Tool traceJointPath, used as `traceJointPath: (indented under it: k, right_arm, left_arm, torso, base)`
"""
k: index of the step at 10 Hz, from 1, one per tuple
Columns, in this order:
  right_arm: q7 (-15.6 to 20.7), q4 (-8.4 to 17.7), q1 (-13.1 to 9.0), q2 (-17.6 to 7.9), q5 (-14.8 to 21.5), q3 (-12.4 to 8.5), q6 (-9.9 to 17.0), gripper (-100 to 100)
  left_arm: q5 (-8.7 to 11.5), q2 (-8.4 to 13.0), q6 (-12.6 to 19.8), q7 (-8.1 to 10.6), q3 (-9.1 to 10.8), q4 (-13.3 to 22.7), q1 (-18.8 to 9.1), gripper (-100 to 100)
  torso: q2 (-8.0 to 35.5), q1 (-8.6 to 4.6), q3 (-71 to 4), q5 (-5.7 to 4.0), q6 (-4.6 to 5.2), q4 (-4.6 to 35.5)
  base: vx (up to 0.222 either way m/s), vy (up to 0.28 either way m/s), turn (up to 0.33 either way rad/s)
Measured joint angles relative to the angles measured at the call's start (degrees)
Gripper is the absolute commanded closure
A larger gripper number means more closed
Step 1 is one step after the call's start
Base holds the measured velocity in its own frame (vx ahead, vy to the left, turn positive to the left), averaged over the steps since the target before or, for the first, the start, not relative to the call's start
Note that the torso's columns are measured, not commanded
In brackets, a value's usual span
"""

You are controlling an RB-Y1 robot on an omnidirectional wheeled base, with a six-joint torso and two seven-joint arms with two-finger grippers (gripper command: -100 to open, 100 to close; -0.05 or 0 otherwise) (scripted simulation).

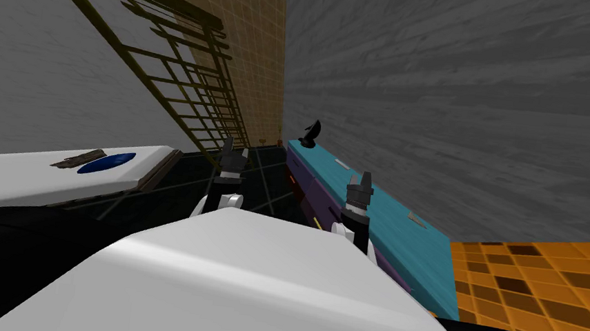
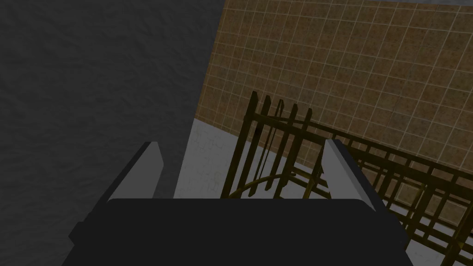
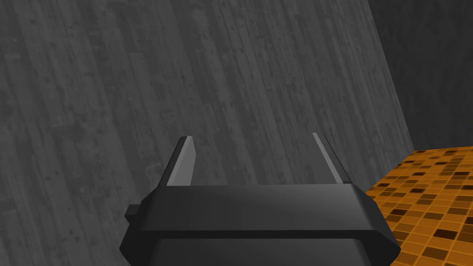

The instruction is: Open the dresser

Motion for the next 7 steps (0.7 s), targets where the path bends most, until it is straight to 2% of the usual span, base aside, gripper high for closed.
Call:
traceJointPath:
  k: [2,7]
  right_arm:
    - [0.0,0.0,0.0,0.0,0.0,0.0,0.0,0]
    - [0.0,0.0,0.0,0.0,0.0,0.0,0.0,0]
  left_arm:
    - [0.0,0.0,0.0,0.00,0.00,0.0,0.0,0]
    - [0.0,0.0,0.0,0.00,0.00,0.0,0.0,0]
  torso:
    - [6.0,0.00,-12.0,0.00,0.00,6.0]
    - [26.9,0.00,-53.8,0.00,0.00,26.9]
  base:
    - [0.000,0.000,0.000]
    - [0.000,0.000,0.000]
